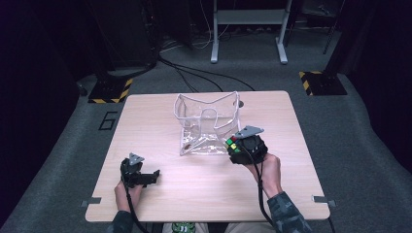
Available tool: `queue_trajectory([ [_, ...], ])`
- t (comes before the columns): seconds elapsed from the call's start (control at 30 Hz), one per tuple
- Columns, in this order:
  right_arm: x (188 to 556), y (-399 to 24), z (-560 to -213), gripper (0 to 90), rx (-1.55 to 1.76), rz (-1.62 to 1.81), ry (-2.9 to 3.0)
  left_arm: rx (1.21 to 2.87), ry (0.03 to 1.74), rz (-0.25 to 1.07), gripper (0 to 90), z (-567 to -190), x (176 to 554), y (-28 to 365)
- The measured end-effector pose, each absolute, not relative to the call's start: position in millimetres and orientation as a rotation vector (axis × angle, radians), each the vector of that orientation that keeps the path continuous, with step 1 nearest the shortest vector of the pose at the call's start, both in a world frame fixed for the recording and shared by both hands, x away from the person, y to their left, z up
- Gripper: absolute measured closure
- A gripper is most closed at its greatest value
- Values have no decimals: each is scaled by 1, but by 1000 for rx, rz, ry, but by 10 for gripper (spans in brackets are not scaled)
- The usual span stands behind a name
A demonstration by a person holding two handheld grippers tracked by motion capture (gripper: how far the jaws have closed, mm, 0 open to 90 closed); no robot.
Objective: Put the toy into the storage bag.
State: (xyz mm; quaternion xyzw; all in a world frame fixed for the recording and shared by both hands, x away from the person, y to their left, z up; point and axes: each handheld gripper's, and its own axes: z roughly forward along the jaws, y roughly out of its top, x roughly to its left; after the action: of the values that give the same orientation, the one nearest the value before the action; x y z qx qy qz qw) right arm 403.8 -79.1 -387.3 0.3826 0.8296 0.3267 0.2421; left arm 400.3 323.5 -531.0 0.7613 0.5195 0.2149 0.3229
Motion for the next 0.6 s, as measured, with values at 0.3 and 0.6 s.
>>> queue_trajectory([
  [0.3, 409, -80, -372, 332, 1042, 902, 2235, 1999, 1363, 564, 14, -531, 400, 324],
  [0.6, 415, -80, -358, 332, 1007, 895, 2222, 1999, 1363, 564, 14, -531, 400, 324],
])
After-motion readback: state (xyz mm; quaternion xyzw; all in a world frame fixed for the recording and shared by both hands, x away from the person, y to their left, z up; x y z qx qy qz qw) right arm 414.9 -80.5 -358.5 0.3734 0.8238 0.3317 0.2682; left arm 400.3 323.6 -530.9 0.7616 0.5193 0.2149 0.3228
